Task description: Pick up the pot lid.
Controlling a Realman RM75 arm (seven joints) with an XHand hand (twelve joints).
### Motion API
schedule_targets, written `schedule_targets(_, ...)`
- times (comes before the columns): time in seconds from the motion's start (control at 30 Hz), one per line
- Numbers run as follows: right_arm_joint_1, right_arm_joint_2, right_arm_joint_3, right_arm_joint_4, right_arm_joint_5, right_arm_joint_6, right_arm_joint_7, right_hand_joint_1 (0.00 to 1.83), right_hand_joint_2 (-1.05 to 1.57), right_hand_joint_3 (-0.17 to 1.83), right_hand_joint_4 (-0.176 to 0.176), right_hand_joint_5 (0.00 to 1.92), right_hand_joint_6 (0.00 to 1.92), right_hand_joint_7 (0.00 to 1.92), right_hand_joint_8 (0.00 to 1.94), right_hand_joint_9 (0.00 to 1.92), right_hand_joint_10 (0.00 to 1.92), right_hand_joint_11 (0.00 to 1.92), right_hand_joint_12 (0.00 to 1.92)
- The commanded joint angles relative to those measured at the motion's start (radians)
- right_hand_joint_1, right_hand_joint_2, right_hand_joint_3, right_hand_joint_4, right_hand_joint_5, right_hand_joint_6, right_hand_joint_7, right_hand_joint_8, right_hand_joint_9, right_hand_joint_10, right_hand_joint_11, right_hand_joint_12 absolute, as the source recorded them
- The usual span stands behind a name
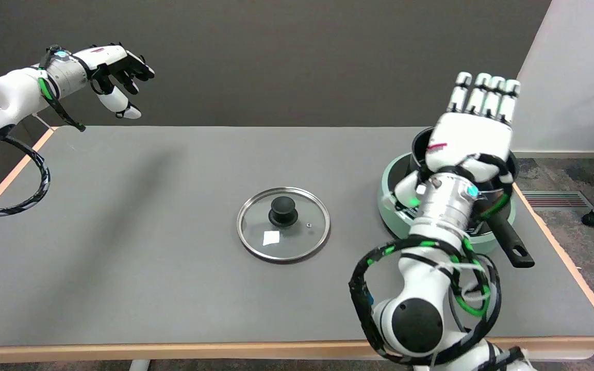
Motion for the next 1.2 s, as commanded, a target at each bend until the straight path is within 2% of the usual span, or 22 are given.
schedule_targets(0.03,0.163,0.058,0.051,0.001,0.272,0.289,0.112,0.94,-0.4,0.58,0.035,0.02,0.02,0.02,0.02,0.02,0.02,0.02,0.02)
schedule_targets(0.2,0.2,0.064,0.084,0.003,0.367,0.369,0.112,0.95,-0.37,0.57,0.038,0.02,0.02,0.02,0.02,0.02,0.02,0.02,0.02)
schedule_targets(0.6,0.276,0.086,0.19,0.0,0.705,0.601,0.105,0.97,-0.36,0.59,0.036,0.03,0.03,0.03,0.03,0.03,0.03,0.03,0.03)
schedule_targets(1.2,0.274,0.111,0.254,0.003,0.827,0.698,0.105,0.98,-0.34,0.6,0.031,0.03,0.03,0.03,0.03,0.03,0.03,0.03,0.03)
